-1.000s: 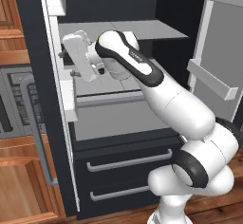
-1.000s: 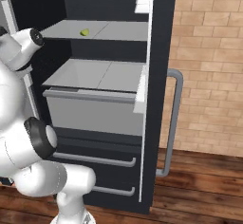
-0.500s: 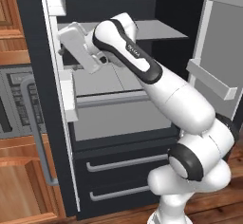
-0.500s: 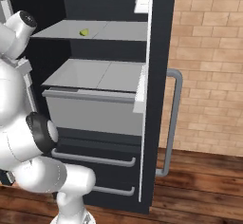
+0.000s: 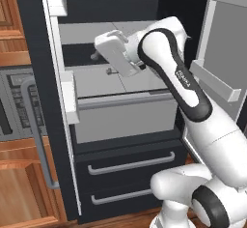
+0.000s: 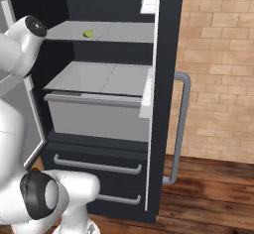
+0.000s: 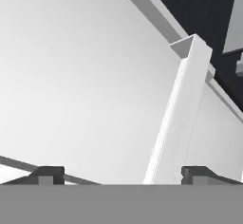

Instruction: There is a bowl on the dining counter. Grab a lemon wedge from the fridge and place it in the bowl. Then get the liquor bottle and glass cup from the cabinet and place them next to the bowl.

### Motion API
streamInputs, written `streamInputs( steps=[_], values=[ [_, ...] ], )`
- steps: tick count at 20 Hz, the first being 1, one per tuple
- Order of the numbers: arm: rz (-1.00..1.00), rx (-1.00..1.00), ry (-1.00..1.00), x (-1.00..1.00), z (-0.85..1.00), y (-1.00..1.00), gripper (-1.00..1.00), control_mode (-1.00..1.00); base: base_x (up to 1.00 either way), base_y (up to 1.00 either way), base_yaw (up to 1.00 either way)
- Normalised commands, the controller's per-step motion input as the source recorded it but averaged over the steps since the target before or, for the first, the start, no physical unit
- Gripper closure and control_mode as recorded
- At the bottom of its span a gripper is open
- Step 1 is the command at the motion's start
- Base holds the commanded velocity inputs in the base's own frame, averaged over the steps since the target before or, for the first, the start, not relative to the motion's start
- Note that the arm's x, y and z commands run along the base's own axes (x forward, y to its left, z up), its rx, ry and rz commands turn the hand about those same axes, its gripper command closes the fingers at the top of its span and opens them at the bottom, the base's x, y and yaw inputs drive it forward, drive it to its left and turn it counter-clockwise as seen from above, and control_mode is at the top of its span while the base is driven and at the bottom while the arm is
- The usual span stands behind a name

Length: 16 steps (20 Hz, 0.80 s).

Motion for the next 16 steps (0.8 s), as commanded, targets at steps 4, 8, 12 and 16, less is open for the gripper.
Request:
streamInputs(
  steps=[4,8,12,16],
  values=[
    [0.00,-0.07,-0.20,-0.77,0.00,-0.74,-1.00,-1.00,0.00,0.00,0.00],
    [0.00,-0.16,-0.15,-0.79,0.00,-0.52,-1.00,-1.00,0.00,0.00,0.00],
    [-0.03,-0.21,-0.08,-0.81,0.00,-0.51,-1.00,-1.00,0.00,0.00,0.00],
    [-0.07,-0.16,-0.02,-0.82,0.00,-0.59,-1.00,-1.00,0.00,0.00,0.00]
  ],
)
